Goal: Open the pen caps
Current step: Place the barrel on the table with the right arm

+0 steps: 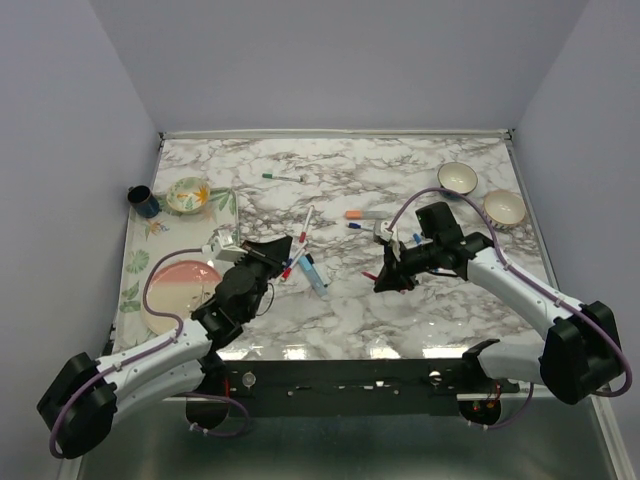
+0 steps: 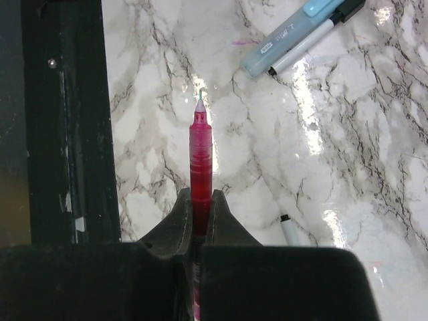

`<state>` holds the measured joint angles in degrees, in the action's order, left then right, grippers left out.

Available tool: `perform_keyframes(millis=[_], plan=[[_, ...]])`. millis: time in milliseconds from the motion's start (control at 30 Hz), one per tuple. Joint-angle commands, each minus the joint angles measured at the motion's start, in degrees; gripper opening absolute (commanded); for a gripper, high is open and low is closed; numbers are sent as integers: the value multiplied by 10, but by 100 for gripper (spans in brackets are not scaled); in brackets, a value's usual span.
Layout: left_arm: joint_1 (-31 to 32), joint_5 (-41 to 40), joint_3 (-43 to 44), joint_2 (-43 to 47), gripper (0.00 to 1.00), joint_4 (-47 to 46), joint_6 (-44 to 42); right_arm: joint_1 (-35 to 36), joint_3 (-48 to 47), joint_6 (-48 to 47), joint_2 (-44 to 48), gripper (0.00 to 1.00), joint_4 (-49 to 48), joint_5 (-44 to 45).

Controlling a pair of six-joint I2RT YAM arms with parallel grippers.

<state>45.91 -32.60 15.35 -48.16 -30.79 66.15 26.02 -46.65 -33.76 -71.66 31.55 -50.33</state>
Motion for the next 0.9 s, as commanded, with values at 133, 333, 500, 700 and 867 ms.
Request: perform_keyframes(millis=[133, 333, 500, 700, 867], plan=[[-9, -9, -42, 55, 0, 72, 6, -1, -10, -27, 3, 1, 18, 42], [-11, 17, -56, 90, 0, 102, 4, -1, -13, -53, 5, 1, 36, 60], [-12, 72, -45, 84, 0, 124, -28, -11, -15, -73, 19, 1, 49, 84], [-12, 152, -29, 70, 0, 148, -74, -46, -9, -74, 39, 1, 50, 99], [-12, 205, -16, 64, 0, 172, -113, -71, 5, -70, 68, 1, 45, 128]])
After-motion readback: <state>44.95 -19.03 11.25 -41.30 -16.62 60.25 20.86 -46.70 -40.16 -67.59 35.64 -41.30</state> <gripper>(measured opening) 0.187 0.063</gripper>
